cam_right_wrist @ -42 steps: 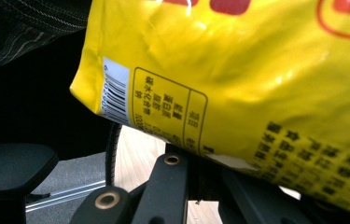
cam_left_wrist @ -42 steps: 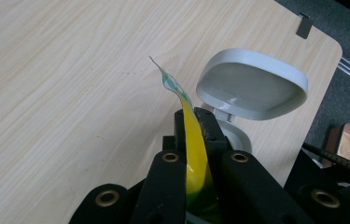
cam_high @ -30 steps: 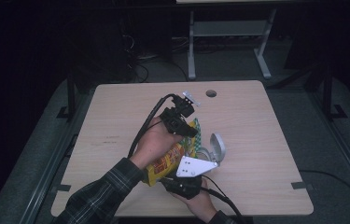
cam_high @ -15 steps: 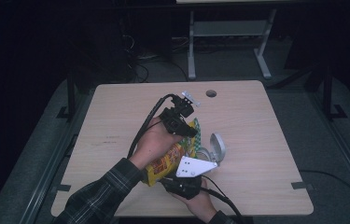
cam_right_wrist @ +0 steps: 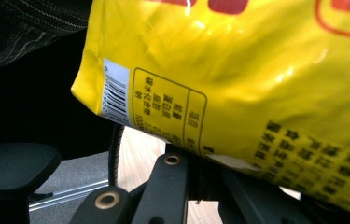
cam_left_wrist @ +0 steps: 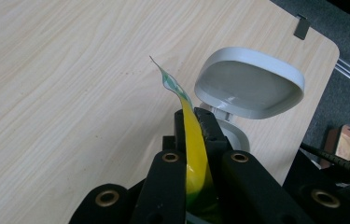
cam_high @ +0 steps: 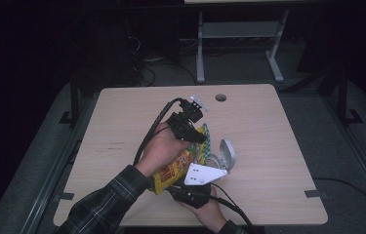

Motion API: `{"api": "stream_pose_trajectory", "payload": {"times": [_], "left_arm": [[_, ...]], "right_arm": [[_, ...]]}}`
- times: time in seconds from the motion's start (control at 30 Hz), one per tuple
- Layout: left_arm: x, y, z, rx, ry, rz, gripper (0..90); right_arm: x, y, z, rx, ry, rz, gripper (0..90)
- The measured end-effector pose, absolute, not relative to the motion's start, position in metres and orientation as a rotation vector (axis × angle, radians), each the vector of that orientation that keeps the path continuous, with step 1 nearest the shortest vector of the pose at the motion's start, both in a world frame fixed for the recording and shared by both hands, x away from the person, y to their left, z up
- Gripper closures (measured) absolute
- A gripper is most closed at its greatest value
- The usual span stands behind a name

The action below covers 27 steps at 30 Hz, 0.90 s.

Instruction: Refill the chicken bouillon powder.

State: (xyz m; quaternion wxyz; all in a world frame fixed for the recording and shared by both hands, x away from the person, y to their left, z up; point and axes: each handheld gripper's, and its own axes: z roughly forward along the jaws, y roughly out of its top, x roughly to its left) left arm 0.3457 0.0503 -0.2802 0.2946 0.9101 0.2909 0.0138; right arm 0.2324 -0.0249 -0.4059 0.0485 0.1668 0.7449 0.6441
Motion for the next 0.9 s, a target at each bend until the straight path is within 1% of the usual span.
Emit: {"api": "stream_pose_trajectory", "payload": {"times": [0.9], "left_arm": [[0.346,0.0503,-0.2805,2.426,0.777,0.037,89.7]], "right_arm": [[0.232,-0.0241,-0.406,0.507,2.272,1.968,90.0]]}}
